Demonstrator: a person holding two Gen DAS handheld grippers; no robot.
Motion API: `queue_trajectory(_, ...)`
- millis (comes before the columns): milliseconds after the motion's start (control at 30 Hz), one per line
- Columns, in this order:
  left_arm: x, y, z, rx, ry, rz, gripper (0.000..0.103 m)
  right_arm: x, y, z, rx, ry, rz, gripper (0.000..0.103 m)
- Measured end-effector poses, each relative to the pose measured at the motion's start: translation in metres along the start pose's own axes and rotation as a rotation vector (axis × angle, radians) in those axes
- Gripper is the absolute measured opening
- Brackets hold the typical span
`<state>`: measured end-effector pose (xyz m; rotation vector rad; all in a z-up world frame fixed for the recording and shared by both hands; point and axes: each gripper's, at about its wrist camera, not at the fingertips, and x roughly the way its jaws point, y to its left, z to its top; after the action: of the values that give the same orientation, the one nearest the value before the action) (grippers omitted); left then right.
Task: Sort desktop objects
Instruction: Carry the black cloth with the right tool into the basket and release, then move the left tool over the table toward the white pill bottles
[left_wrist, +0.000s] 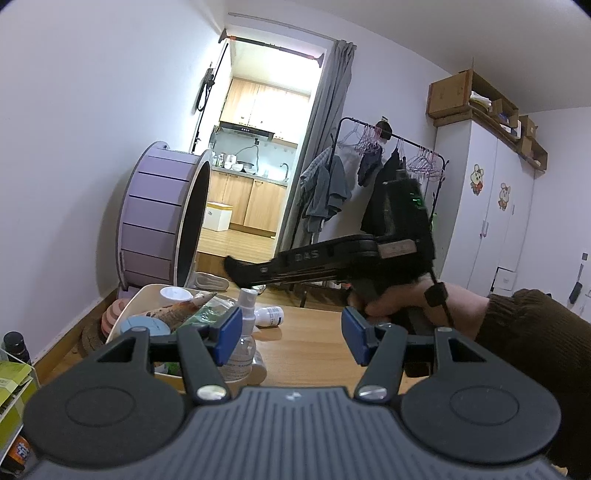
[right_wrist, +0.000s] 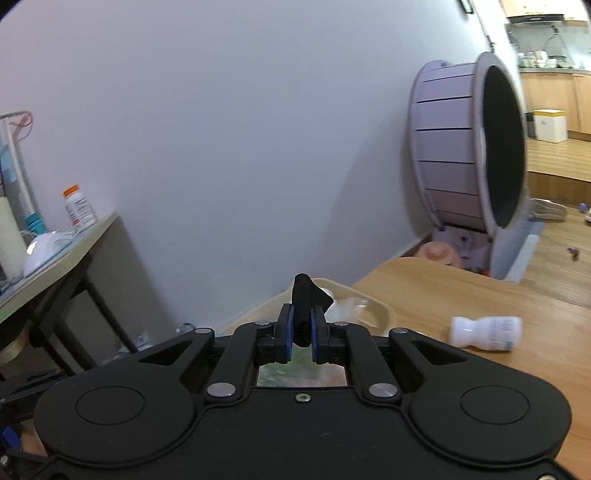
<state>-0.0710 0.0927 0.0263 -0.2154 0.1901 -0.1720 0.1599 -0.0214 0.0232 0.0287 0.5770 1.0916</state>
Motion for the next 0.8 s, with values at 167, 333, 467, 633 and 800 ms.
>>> queue_trajectory(167, -0.001, 0.000, 0.001, 0.000, -0.002, -0.001, 0.058, 0.012, 0.004, 0.002, 0.007, 0.008, -0.001, 0.030)
queue_trajectory(333, 0.001, 0.000, 0.001, 0.001, 0.007, -0.004, 0.059, -0.012, -0.003, -0.003, 0.034, -0.033, -0.041, 0.042)
queue_trajectory(467, 0.007, -0.005, -0.002, 0.021, 0.026, -0.001, 0.059, -0.054, -0.014, -0.020, 0.057, -0.087, -0.113, 0.052)
queue_trajectory(633, 0.017, -0.018, -0.010, 0.065, 0.054, 0.002, 0.059, -0.107, -0.021, -0.054, 0.084, -0.141, -0.218, 0.056)
queue_trajectory(800, 0.028, -0.041, -0.022, 0.151, 0.085, 0.003, 0.059, -0.137, -0.028, -0.083, 0.111, -0.167, -0.305, 0.065)
